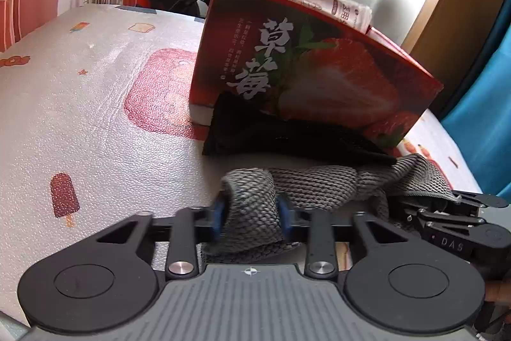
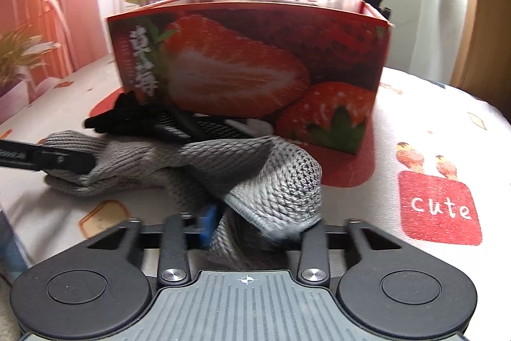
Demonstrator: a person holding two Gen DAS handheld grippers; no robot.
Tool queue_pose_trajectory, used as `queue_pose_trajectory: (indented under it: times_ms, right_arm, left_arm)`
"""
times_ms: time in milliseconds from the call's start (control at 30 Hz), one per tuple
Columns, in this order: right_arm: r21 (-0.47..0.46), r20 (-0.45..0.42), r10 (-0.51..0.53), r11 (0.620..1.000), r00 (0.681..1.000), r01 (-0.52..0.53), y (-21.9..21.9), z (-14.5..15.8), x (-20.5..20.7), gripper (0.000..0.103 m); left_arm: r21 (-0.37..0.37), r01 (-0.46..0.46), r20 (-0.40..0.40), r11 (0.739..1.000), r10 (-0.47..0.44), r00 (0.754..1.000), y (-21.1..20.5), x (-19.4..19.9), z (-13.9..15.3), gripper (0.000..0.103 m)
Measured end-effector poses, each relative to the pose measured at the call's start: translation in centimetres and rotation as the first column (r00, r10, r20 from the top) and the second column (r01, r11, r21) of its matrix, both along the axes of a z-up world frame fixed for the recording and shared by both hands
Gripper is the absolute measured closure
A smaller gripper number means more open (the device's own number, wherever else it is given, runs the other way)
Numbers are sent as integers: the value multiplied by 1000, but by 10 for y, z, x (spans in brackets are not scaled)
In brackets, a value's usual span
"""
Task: Organize soft objects
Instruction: 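Close the left gripper on the grey towel while the right gripper grasps its other end, then lift the grey towel with both grippers and lower it into the red box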
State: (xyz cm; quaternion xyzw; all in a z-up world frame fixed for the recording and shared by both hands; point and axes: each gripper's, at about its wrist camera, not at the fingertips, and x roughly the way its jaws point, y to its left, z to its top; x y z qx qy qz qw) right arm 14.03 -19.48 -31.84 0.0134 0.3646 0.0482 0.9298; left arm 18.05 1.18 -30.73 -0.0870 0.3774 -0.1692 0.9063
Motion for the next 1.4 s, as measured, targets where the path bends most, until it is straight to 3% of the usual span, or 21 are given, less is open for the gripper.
queue_pose_trajectory:
  times_ms: [300,600,867,967,1067,1233,1400]
  right_arm:
    - [-6,78,49,999,996,-49,9,29,-18,85]
    - [27,185,70,997,980,-76,7,78,-28,85]
    - [34,233,75,996,970,-85,-7,133,20,85]
    - [29,207,70,997,976,-78,-16,143,54,85]
    - [54,153,50,997,987,-59,-28,144,91,85]
    - [124,2,14,992,1000,-14,-45,123,146,85]
    - [139,-143,13,990,990,7,-50,100,187,85]
  left_arm:
    - [-54,5,94,999,0,996,7,-16,22,84]
    - [-100,0,246,995,25,969,18,-28,71,84]
    - [-73,24,356,997,4,934,3,12,124,84]
    - [-30,37,362,999,-23,932,-9,43,138,84]
    - [0,51,322,999,-48,945,-22,78,139,84]
    - [69,67,227,995,-81,971,-44,131,125,84]
    - [142,117,131,983,-136,982,-62,164,105,84]
